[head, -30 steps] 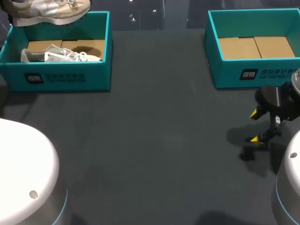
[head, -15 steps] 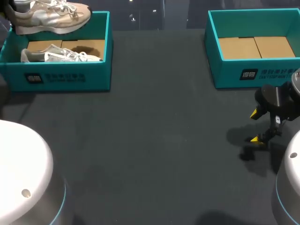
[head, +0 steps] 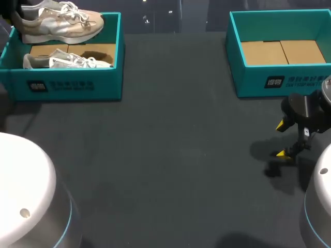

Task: Take the shoe out of the shoebox, open the shoe tongue, remove and reinsert the insole, then place the shoe into the shoebox

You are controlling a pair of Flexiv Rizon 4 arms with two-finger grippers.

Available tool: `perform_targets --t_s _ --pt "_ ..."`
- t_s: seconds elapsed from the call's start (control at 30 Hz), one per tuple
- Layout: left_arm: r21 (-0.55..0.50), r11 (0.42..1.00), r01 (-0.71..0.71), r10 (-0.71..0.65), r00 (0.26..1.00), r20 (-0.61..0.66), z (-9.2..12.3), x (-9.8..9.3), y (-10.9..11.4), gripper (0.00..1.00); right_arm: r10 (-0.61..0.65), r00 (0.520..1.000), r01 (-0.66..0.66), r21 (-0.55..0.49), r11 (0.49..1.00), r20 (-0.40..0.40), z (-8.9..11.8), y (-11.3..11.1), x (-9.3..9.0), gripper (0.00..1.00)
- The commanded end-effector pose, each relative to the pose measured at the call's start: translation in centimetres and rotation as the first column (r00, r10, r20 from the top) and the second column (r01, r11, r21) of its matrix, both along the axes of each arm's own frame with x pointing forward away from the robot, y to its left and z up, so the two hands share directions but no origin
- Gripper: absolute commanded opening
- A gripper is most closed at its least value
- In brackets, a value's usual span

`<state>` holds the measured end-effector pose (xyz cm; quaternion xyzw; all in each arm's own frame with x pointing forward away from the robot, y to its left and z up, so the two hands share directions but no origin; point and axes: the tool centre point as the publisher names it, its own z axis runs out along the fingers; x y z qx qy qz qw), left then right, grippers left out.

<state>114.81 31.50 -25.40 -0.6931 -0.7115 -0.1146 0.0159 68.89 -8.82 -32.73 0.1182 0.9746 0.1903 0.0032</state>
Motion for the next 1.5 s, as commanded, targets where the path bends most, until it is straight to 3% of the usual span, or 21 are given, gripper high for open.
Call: perform_targets --t_s 0.03,0.67,1.5 --pt "0.023 1.0 -0.007 0.007 1.0 0.007 -1.1 0.6 -0.4 0.0 -0.001 1.0 0.001 -0.002 1.0 0.003 0.0 0.0 -0.2 1.0" --pt "0.054 0.998 0.025 -0.023 0.999 -0.045 -5.0 3.2 -0.8 0.0 -0.001 1.0 0.001 -0.002 1.0 0.003 0.0 0.0 -0.2 1.0" --pt "0.07 0.996 0.048 -0.044 0.997 -0.066 -8.2 4.3 -1.7 0.0 -0.001 1.0 0.001 -0.002 1.0 0.003 0.0 0.0 -0.2 1.0"
